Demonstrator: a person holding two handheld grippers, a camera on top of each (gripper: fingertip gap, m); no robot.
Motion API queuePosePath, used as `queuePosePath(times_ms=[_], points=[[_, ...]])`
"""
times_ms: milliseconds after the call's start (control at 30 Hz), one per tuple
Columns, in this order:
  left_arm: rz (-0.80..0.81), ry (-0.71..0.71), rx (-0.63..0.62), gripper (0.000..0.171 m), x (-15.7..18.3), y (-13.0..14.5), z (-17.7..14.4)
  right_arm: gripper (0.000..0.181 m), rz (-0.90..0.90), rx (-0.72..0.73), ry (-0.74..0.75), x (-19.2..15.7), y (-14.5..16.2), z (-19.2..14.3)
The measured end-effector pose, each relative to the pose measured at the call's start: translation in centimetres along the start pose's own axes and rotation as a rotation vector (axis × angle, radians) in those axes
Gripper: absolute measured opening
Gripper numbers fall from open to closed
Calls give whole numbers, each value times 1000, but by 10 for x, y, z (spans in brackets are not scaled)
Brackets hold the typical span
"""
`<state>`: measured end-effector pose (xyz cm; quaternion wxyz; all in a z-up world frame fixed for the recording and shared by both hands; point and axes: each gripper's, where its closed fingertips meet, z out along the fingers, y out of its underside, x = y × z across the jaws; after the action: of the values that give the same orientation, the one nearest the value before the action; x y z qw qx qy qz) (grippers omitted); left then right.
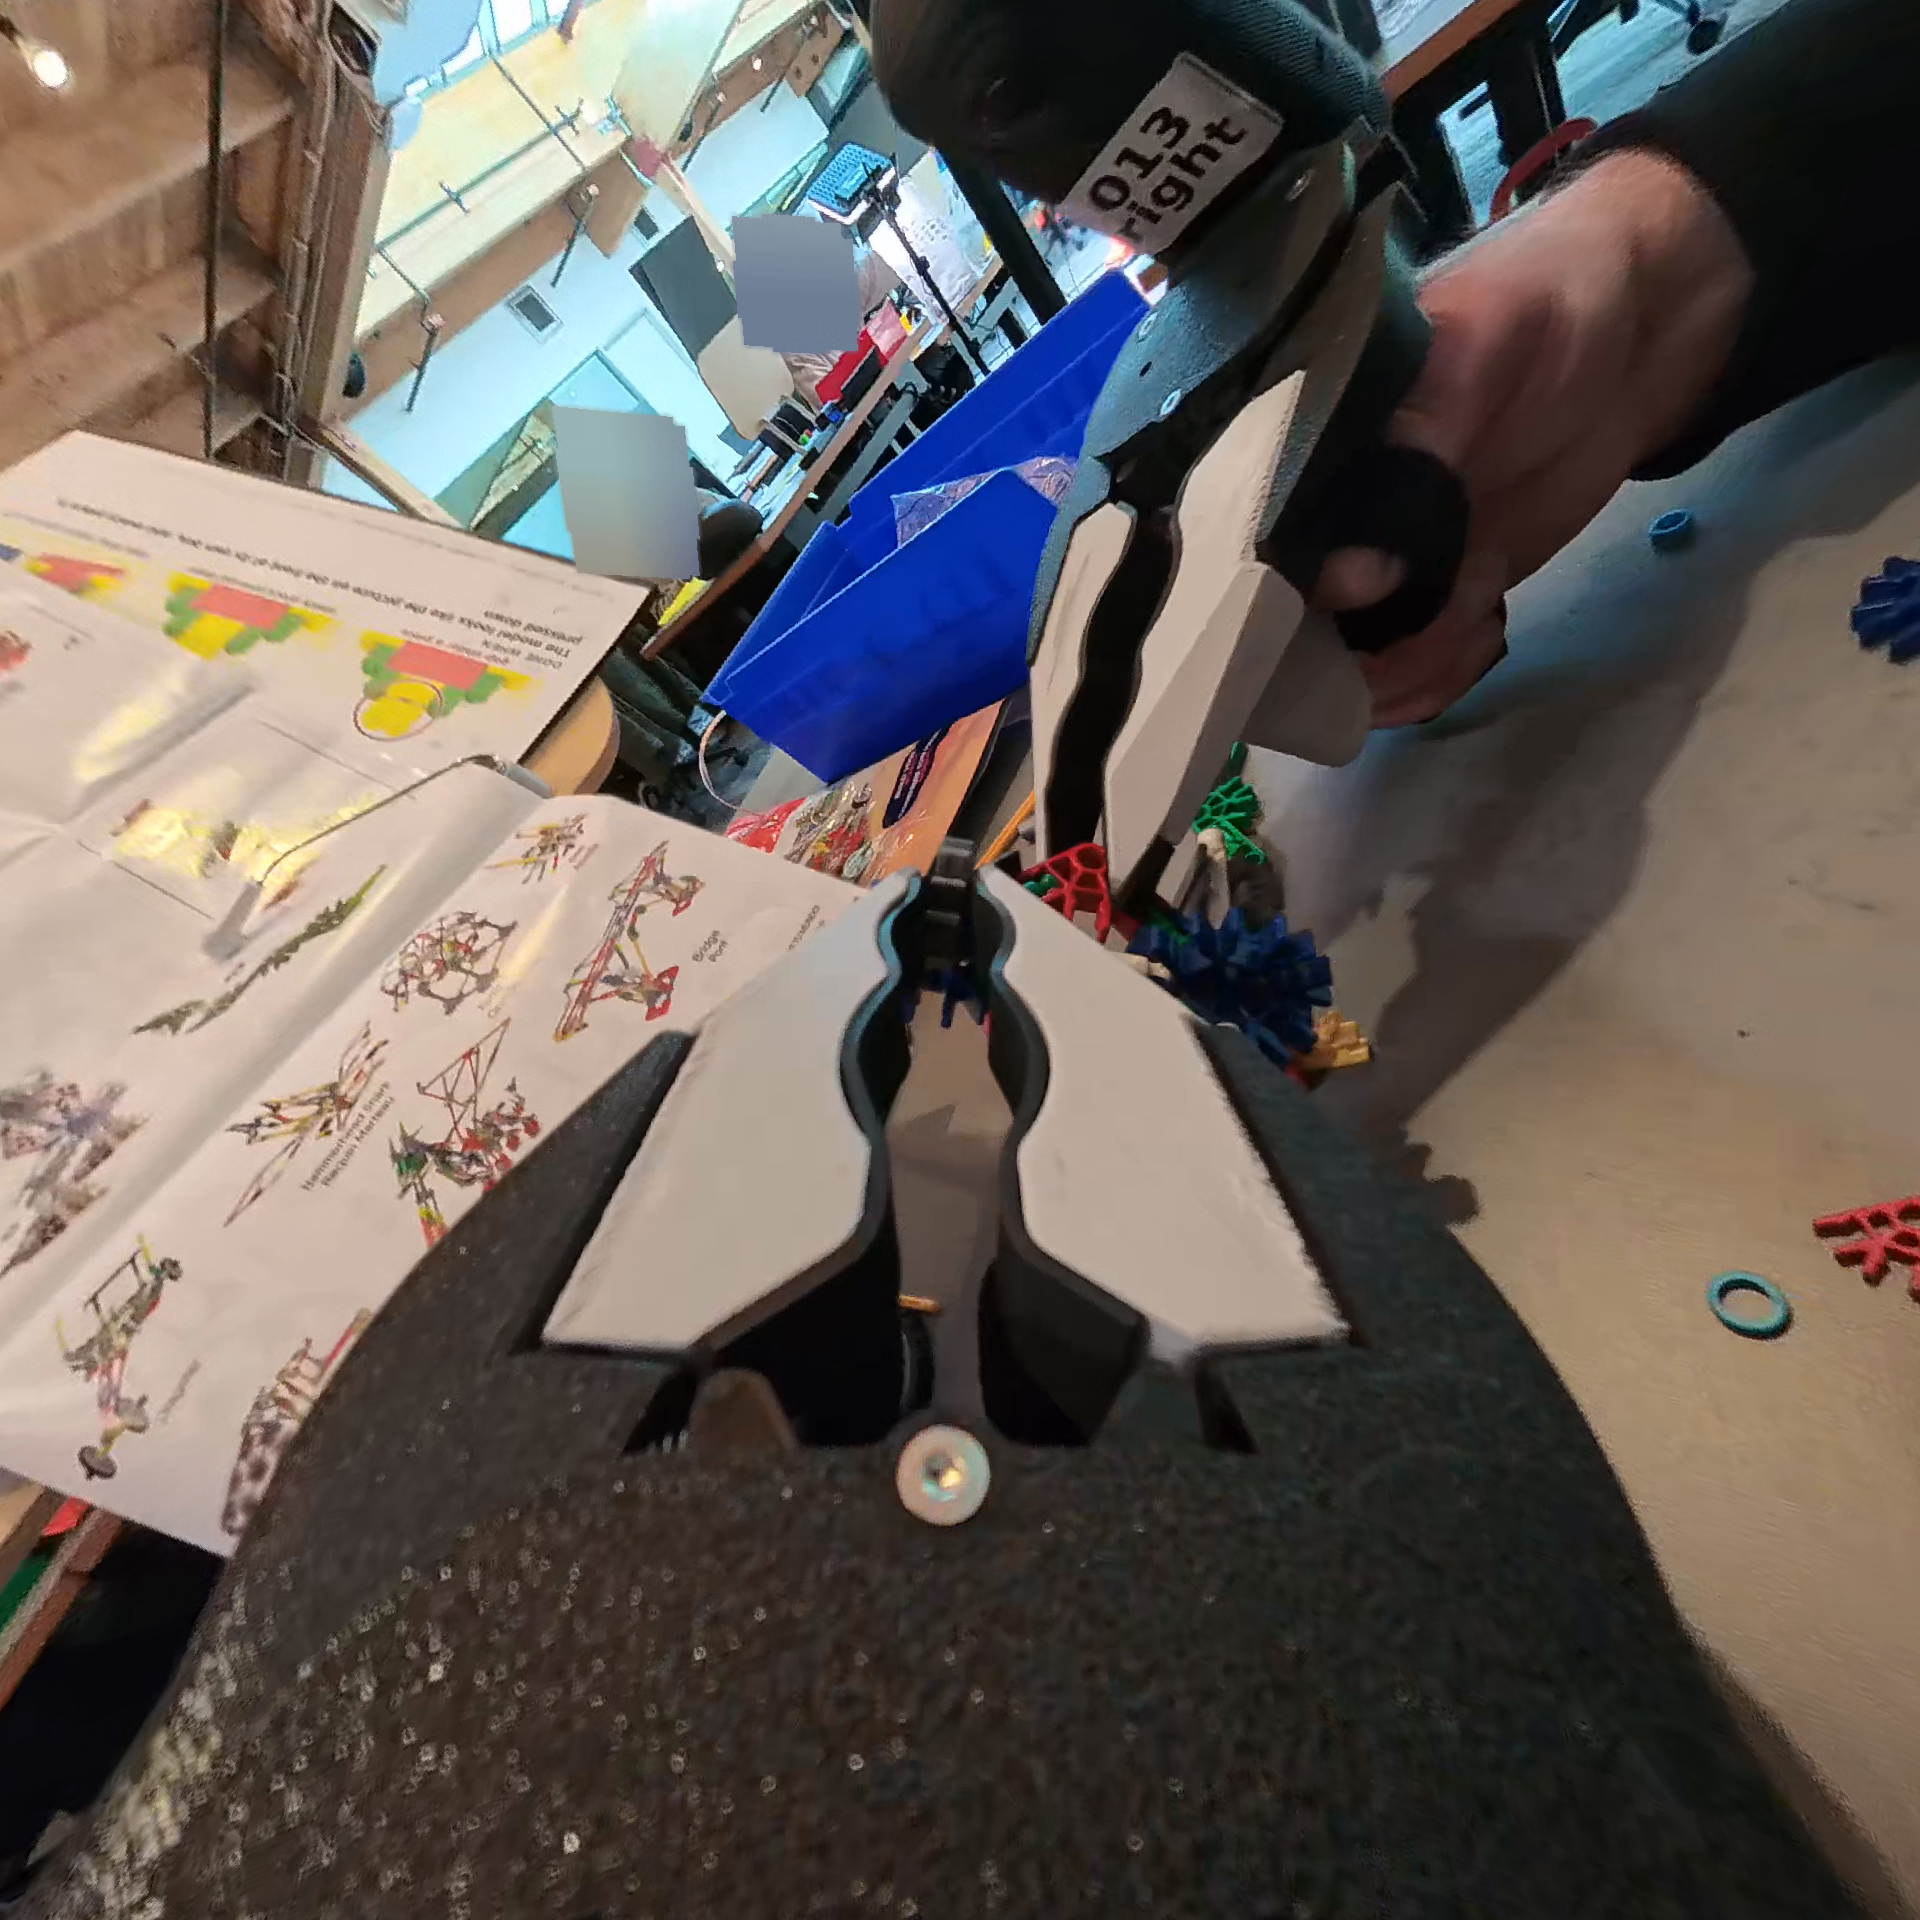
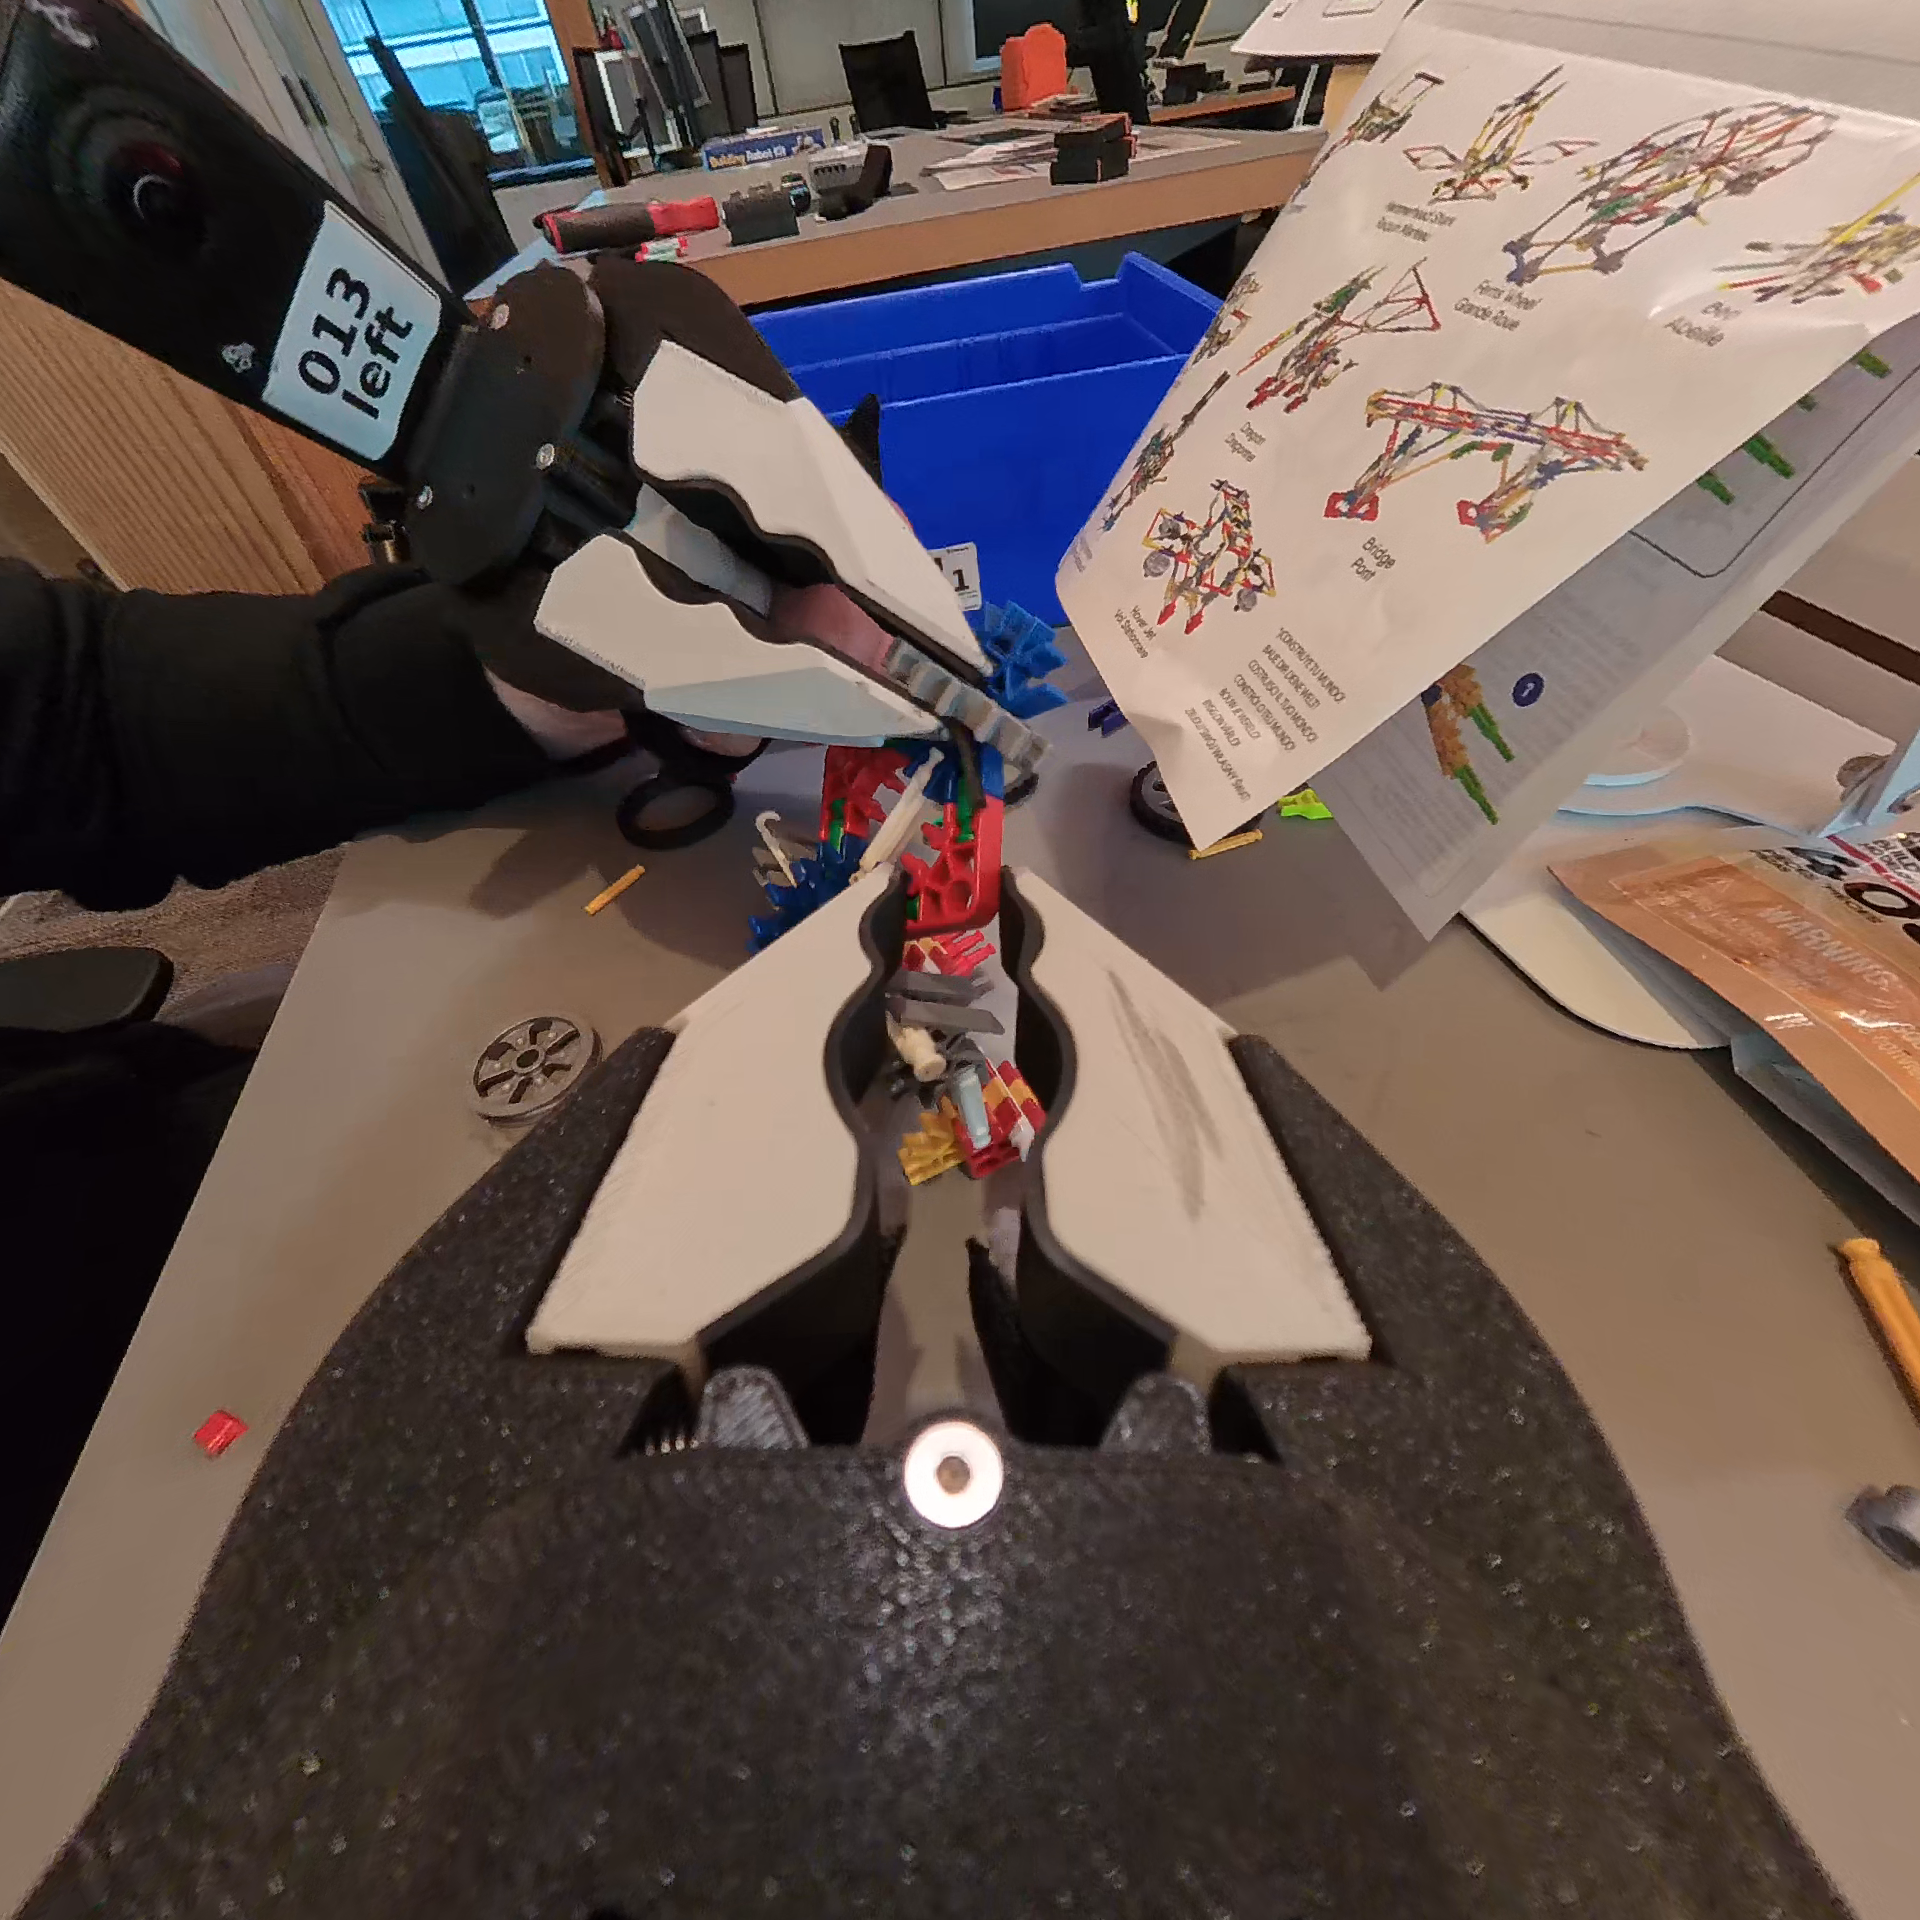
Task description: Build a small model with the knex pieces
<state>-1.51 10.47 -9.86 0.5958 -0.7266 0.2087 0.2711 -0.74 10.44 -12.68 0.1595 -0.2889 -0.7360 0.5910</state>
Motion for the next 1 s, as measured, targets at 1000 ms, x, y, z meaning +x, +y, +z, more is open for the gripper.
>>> queuePosePath(times_ms=[1000], points=[[-541,283,168,24,5,-10,-8,11,-174,10,32,-4,-5,-5]])
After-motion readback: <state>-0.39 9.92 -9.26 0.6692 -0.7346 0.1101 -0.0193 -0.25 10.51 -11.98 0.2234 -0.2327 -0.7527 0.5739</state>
